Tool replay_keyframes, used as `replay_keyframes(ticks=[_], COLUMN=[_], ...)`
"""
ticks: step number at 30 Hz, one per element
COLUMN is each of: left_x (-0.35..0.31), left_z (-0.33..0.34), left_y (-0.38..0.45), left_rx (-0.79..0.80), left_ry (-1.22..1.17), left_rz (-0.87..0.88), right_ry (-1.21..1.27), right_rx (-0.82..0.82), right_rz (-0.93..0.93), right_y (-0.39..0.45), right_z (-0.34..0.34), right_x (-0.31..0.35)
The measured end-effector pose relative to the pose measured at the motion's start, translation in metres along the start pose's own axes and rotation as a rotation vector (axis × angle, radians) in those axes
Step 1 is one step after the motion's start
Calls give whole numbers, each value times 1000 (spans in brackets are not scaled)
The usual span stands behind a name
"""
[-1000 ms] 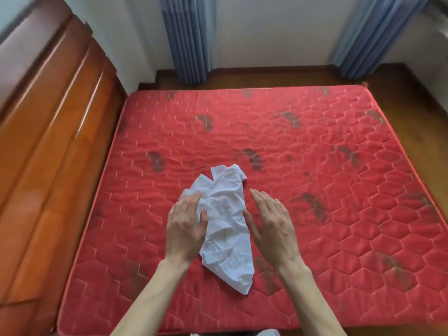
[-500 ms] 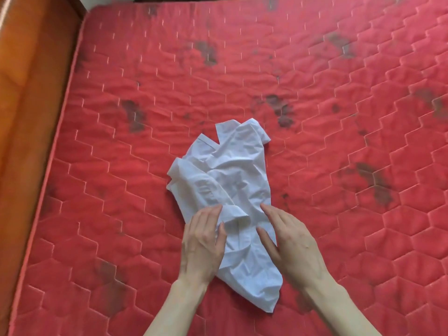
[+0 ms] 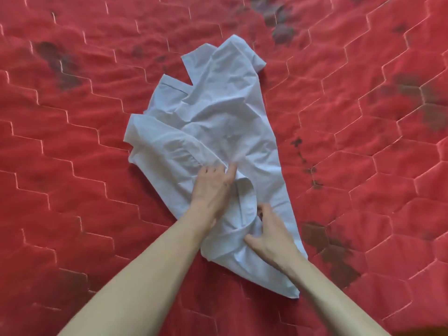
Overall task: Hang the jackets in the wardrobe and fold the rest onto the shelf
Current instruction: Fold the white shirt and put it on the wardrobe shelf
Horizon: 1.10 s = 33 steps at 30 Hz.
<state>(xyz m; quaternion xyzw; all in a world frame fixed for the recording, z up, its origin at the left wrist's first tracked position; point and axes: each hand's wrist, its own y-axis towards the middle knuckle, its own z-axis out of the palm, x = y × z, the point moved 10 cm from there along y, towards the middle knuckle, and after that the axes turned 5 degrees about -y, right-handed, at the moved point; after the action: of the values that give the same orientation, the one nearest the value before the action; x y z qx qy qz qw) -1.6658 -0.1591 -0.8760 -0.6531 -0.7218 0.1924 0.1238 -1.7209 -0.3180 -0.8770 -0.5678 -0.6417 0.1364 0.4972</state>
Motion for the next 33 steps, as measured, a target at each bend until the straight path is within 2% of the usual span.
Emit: replay_keyframes(ticks=[2, 5, 9, 13, 19, 28, 33], left_x=[7, 22, 48, 48, 24, -16, -39], left_z=[-12, -38, -89, -155, -285, -490, -574], left_y=[-1, -19, -54, -99, -169, -272, -298], left_rx=[-27, -86, -221, -353, -627, -921, -986], left_ry=[-65, -243, -463, -641, -826, -906, -893], left_rz=[-6, -35, -159, -249, -208, -149, -127], right_ry=[62, -32, -334, -384, -175, 32, 166], right_rx=[10, -13, -207, -270, -532, -752, -922], right_rz=[-10, -93, -292, -397, -429, -563, -574], right_y=[0, -10, -36, -67, -137, -314, -376], right_z=[4, 2, -19, -36, -104, -216, -255], right_x=[5, 17, 43, 82, 136, 236, 280])
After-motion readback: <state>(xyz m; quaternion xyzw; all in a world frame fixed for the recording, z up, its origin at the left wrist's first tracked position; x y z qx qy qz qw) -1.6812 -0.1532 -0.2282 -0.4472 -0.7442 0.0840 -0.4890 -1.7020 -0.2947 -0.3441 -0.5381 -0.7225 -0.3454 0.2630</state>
